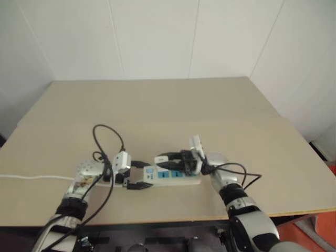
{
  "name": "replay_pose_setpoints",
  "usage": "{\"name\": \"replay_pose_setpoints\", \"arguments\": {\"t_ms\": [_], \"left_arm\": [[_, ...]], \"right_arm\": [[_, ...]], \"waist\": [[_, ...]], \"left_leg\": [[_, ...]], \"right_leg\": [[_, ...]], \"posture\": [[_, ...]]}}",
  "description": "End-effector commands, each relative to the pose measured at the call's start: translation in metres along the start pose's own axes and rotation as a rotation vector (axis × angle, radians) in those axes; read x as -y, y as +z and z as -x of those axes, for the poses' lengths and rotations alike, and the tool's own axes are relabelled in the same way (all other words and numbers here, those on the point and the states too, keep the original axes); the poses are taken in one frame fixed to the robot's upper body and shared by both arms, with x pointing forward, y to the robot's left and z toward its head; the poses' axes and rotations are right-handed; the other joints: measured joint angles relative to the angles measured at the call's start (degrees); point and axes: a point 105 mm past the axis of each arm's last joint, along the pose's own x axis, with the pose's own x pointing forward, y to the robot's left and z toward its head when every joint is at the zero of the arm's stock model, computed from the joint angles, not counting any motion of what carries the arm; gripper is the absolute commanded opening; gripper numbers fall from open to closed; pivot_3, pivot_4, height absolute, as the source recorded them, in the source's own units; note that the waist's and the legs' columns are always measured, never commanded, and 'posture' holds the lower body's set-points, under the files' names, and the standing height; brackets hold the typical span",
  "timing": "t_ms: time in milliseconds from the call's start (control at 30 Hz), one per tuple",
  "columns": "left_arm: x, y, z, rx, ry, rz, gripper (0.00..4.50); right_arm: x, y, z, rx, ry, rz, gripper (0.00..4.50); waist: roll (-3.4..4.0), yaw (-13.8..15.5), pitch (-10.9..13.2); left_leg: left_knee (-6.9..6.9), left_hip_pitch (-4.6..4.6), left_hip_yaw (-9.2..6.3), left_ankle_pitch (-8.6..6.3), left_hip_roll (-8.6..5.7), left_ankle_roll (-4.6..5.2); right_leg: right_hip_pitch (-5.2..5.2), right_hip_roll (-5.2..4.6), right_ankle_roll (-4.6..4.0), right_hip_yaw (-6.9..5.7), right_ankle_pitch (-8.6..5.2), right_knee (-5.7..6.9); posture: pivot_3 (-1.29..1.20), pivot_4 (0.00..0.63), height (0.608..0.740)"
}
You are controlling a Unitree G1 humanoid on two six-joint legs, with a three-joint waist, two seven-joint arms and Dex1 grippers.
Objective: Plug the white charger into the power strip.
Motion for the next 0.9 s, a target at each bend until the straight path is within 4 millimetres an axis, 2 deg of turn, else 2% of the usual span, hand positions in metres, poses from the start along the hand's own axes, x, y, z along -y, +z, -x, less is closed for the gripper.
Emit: {"name": "replay_pose_setpoints", "arguments": {"t_ms": [33,400,667,900], "left_arm": [[-0.001,0.003,0.005,-0.020,-0.001,-0.034,3.25],[-0.001,0.003,0.006,-0.023,0.002,-0.034,3.25],[-0.002,0.003,0.005,-0.021,0.004,-0.036,3.25],[0.000,0.002,0.004,-0.020,0.000,-0.035,3.25]], "right_arm": [[0.000,0.001,0.003,-0.007,0.006,0.012,1.13],[-0.002,-0.007,0.022,-0.035,-0.002,0.004,1.13],[-0.008,-0.015,0.021,-0.075,0.029,0.047,1.13],[-0.007,-0.035,0.027,-0.192,0.009,0.009,1.13]], "waist": [[0.00,0.0,0.0],[0.00,0.0,0.0],[0.00,0.1,0.0],[0.00,0.1,0.0]], "left_leg": [[0.00,-0.01,0.00,0.00,0.00,0.00],[0.00,0.04,0.00,0.00,0.00,0.00],[0.00,0.04,0.00,0.00,-0.01,0.00],[0.00,0.18,0.02,0.00,0.00,0.00]], "right_leg": [[-0.01,0.00,0.00,0.00,0.00,0.00],[0.04,0.00,0.00,0.00,0.00,-0.01],[0.04,-0.01,0.00,0.00,0.00,-0.03],[0.16,-0.01,0.00,0.01,0.00,-0.05]], "posture": [[0.00,0.150,0.740],[0.00,0.150,0.740],[0.00,0.150,0.740],[0.00,0.150,0.740]]}}
